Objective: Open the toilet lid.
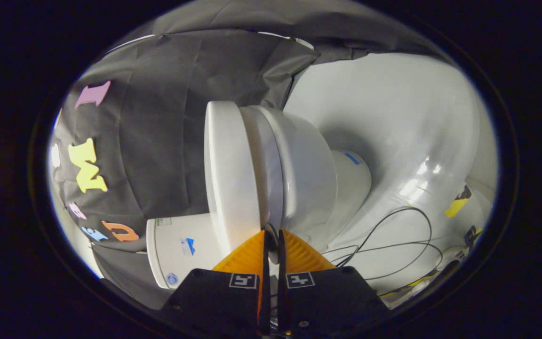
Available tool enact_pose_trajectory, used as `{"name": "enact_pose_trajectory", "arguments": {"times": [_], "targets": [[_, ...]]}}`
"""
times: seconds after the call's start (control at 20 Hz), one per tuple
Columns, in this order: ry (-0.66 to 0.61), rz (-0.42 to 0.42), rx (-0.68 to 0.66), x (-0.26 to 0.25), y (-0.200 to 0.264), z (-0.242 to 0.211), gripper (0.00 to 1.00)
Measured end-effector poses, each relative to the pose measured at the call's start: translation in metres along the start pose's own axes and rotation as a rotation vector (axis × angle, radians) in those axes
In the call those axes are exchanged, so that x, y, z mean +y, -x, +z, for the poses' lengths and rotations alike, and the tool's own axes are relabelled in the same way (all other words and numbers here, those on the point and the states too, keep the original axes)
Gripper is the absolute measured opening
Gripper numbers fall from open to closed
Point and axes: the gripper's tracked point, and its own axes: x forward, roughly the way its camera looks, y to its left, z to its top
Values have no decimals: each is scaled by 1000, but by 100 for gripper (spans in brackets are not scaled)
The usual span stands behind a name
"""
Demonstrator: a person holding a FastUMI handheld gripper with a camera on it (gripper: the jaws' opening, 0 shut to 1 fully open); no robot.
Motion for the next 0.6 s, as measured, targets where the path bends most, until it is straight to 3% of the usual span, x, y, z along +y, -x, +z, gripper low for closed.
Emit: {"name": "enact_pose_trajectory", "arguments": {"times": [0.45, 0.6], "targets": [[61, 31, -23, 7, 1, 4, 6], [86, -2, -35, 8, 0, 3, 4]]}}
